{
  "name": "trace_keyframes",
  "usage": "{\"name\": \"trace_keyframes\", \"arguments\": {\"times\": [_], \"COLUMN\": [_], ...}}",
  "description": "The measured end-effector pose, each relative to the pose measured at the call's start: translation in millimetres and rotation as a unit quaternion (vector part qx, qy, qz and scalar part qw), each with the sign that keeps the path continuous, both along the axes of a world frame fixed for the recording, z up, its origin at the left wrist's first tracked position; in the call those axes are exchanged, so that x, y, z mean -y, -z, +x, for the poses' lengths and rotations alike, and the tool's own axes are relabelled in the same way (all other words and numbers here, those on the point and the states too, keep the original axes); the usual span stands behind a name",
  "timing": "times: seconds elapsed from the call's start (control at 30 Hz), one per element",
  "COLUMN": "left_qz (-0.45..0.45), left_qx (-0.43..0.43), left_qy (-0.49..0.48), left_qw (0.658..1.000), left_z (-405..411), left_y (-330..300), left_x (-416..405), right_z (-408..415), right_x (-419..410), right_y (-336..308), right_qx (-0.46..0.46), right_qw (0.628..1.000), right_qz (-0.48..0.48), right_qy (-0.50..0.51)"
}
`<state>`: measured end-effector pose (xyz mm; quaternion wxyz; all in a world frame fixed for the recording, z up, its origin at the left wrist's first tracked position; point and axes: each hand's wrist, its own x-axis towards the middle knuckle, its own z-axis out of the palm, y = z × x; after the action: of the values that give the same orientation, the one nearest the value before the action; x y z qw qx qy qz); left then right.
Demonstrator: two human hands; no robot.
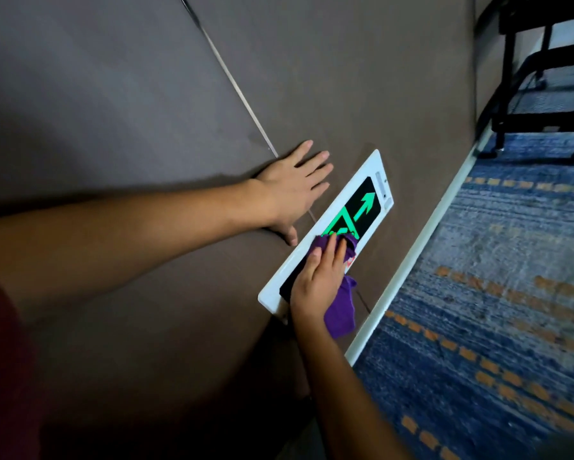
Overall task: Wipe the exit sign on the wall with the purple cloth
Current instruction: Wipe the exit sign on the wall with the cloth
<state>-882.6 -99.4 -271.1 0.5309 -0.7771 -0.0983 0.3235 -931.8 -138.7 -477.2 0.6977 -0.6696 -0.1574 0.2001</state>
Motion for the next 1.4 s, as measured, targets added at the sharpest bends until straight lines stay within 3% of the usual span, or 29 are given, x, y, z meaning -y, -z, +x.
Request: {"name": "trace_keyframes", "arguments": {"times": [0.43, 0.53, 0.7, 0.8, 0.93, 1.13, 1.27, 1.4], "left_qz": [0.003, -0.014, 0.005, 0.003, -0.005, -0.010, -0.043, -0.051], "left_qx": [-0.017, 0.032, 0.011, 0.024, 0.044, 0.040, 0.027, 0.025], "left_qy": [0.011, 0.033, 0.034, 0.031, 0.028, 0.031, 0.030, 0.033], "left_qw": [1.000, 0.999, 0.999, 0.999, 0.999, 0.999, 0.998, 0.998], "left_z": [3.9, 10.7, 13.7, 13.6, 14.3, 34.2, 38.1, 39.0], "left_y": [-5.5, -7.5, -5.3, -1.2, 2.2, 9.0, 7.5, 6.0], "left_x": [-2.0, -3.2, -6.9, -7.2, -6.7, -8.7, -15.5, -19.8], "right_z": [103.4, 118.3, 145.5, 157.6, 137.2, 72.7, 14.4, 8.9], "right_x": [-50.7, -53.6, -60.2, -60.2, -48.9, -10.8, 12.0, 14.7], "right_y": [-10.2, -14.7, -23.7, -26.1, -21.0, -6.0, -22.8, -20.5], "right_qx": [-0.076, -0.074, -0.084, -0.043, 0.011, -0.067, -0.057, -0.028], "right_qw": [0.996, 0.997, 0.996, 0.999, 0.999, 0.997, 0.996, 0.996], "right_qz": [-0.024, -0.022, -0.006, 0.018, 0.044, -0.035, 0.007, 0.033], "right_qy": [0.026, 0.029, 0.007, -0.005, -0.009, -0.027, -0.064, -0.077]}}
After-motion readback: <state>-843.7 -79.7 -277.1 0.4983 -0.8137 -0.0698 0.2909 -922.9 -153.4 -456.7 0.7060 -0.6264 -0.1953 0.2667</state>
